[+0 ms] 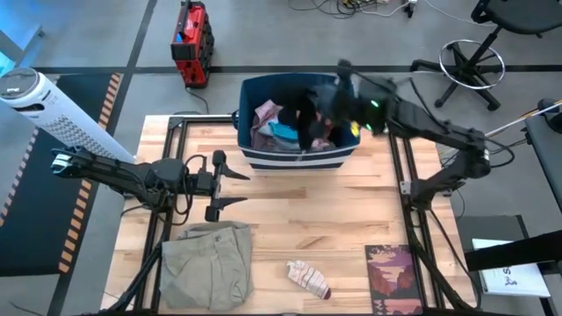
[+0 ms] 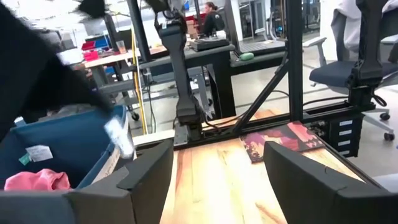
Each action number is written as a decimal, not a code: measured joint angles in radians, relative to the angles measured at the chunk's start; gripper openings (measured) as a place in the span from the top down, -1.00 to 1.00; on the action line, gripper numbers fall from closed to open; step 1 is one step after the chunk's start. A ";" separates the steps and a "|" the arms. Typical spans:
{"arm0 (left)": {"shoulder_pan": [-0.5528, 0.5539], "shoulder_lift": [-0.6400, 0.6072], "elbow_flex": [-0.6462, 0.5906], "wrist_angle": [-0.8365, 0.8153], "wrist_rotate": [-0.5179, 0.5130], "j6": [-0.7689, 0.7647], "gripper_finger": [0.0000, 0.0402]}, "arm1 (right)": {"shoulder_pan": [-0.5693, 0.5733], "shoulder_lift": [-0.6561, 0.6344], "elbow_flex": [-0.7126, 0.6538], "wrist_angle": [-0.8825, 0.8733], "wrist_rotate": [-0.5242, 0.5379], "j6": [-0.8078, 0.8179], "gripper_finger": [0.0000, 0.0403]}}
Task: Sort clothes
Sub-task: Put the black short into the blue laundry bin, then put the white striped sock into the blue laundry bin
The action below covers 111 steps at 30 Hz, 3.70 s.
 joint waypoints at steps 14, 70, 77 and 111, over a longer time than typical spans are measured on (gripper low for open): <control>0.000 -0.002 0.000 -0.004 0.000 -0.006 -0.22 | -0.311 0.388 -0.008 -0.180 -0.371 0.177 1.00; 0.000 -0.002 0.000 -0.087 0.004 -0.064 -0.35 | 0.533 0.013 -0.546 -0.225 -0.499 0.617 -0.42; 0.000 -0.002 0.000 -0.088 0.004 -0.069 -0.30 | 0.533 0.193 -0.715 0.202 -0.749 0.659 -0.35; 0.000 -0.001 0.000 -0.124 0.003 -0.061 -0.16 | 0.498 0.566 -0.534 0.268 -0.810 0.723 0.95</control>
